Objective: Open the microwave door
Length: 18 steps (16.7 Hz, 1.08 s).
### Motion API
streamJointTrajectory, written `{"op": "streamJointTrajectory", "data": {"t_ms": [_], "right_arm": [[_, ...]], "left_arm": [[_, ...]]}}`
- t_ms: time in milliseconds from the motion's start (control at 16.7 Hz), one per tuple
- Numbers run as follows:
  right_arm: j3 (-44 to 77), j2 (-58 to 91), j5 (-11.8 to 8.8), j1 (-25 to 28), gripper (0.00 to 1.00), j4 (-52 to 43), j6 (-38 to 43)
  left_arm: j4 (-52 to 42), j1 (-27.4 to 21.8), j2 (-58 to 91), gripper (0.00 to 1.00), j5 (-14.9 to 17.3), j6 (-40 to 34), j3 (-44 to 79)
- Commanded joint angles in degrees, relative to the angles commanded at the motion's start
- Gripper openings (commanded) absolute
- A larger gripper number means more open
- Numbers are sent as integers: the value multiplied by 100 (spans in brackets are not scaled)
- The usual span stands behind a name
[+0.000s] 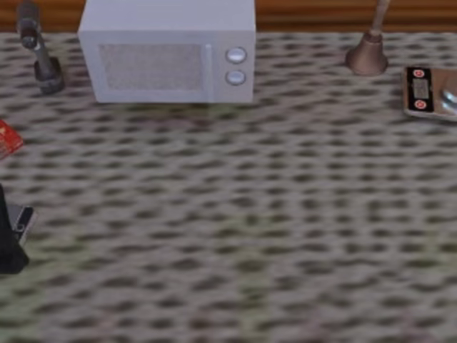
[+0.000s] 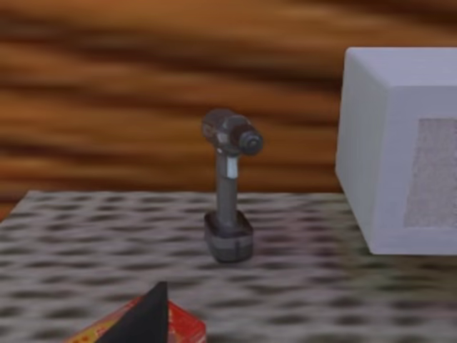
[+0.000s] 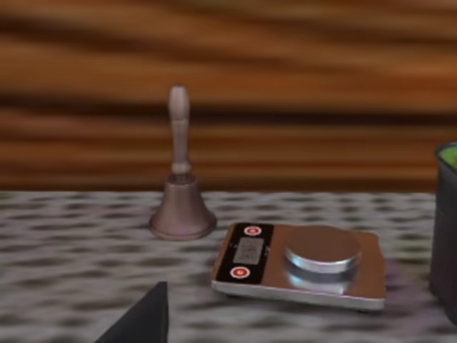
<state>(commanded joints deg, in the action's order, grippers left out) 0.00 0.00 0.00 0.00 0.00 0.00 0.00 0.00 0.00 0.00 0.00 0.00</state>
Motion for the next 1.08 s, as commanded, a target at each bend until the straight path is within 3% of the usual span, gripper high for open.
{"op": "streamJointTrajectory", "data": {"t_ms": [240, 480, 720, 1080], "right_arm": [[0, 0, 0, 0, 100, 0, 0], [0, 0, 0, 0, 100, 0, 0], [0, 0, 0, 0, 100, 0, 0], [0, 0, 0, 0, 100, 0, 0]], "left_arm": [[-139, -59, 173, 100, -29, -35, 164], [-869, -377, 1243, 100, -198, -266, 1192], [-1929, -883, 3187, 100, -456, -707, 3115], [-3633, -1790, 6753, 100, -880, -1599, 7058]]}}
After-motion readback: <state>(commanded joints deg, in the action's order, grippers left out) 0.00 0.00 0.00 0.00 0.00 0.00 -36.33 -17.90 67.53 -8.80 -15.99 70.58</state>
